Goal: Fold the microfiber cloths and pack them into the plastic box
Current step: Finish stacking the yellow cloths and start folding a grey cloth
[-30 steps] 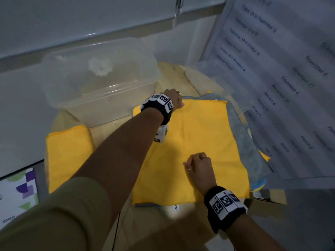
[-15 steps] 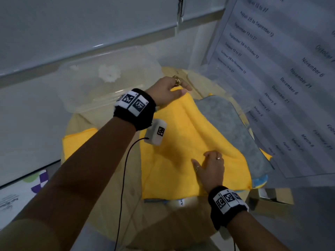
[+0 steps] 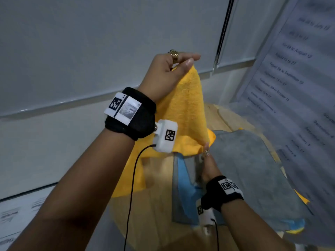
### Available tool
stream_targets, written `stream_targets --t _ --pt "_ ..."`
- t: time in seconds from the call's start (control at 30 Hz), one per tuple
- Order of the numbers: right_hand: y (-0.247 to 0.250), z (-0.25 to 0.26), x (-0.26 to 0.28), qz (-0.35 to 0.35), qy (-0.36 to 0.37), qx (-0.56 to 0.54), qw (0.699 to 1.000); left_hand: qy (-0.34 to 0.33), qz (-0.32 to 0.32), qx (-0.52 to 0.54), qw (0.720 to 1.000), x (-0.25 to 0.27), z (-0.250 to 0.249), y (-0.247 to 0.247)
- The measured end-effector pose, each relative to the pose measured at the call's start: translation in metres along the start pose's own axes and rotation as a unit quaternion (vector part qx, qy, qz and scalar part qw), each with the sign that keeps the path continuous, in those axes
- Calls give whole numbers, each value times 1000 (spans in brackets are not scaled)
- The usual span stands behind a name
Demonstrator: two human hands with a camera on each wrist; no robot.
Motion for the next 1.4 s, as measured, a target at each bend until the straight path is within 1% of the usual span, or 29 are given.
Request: stream_targets --t 0.03,0.07,0.1,0.2,0.27,0.33,0.4,0.5,0.57,0.6,0.67,0.73,0.77,0.83,0.87,0.93,1.03,1.1,1.17,1.23,1.3,1.4 --pt "-23 12 8 48 2 -29 998 -5 -11 1 1000 -2 -7 5" --pt "-43 20 13 80 -5 -65 995 -12 -22 1 1000 -3 -15 10" --pt "-59 25 16 101 -13 -93 990 -20 -34 1 999 -4 -22 15" --pt "-101 24 16 168 -53 -125 976 -43 -73 9 996 -6 -38 36" --pt "-118 26 21 196 -50 -146 968 -44 -98 27 994 -3 -40 53" --pt "-125 35 32 217 -23 -175 960 -34 -123 22 992 3 -35 70" --pt "-126 41 33 232 4 -201 952 -20 -145 9 989 11 -27 88" --pt "-112 48 31 206 42 -181 961 20 -179 -22 983 28 -6 118" --pt "-96 55 32 195 36 -171 965 57 -191 -50 979 43 12 140" --pt "-89 60 35 212 23 -166 963 76 -196 -60 976 52 21 150" --pt "-79 80 52 287 20 -156 945 108 -210 -72 969 72 40 171" --pt "-72 102 76 347 53 -115 929 133 -233 -76 960 92 56 189" --pt "-70 109 84 362 73 -73 926 144 -247 -72 956 101 64 196" --pt "-70 111 89 355 110 38 928 165 -271 -50 947 117 81 204" --pt "-70 111 86 340 117 74 930 174 -277 -43 944 124 89 207" --pt "-66 115 78 286 137 107 942 188 -273 -45 942 137 100 212" --pt "-48 128 73 172 179 125 961 206 -242 -60 946 154 113 214" --pt "-38 137 75 123 220 131 959 218 -219 -67 949 163 120 212" --pt "-34 148 83 110 283 141 942 229 -198 -75 950 168 125 209" --pt "-33 155 92 107 323 151 928 235 -172 -98 952 170 128 207" --pt "-33 159 98 105 341 147 923 230 -158 -120 953 171 131 207" --pt "-30 163 97 101 352 135 920 221 -160 -153 950 173 131 213"
Point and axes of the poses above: each hand's wrist, its own x-axis away from the middle knuckle, its own y-axis out of the back of the hand, z = x × y, the point moved 9 cm from there along -x, towards the middle knuckle, and after that the axes turned 9 degrees about -y, right-handed, at the moved point
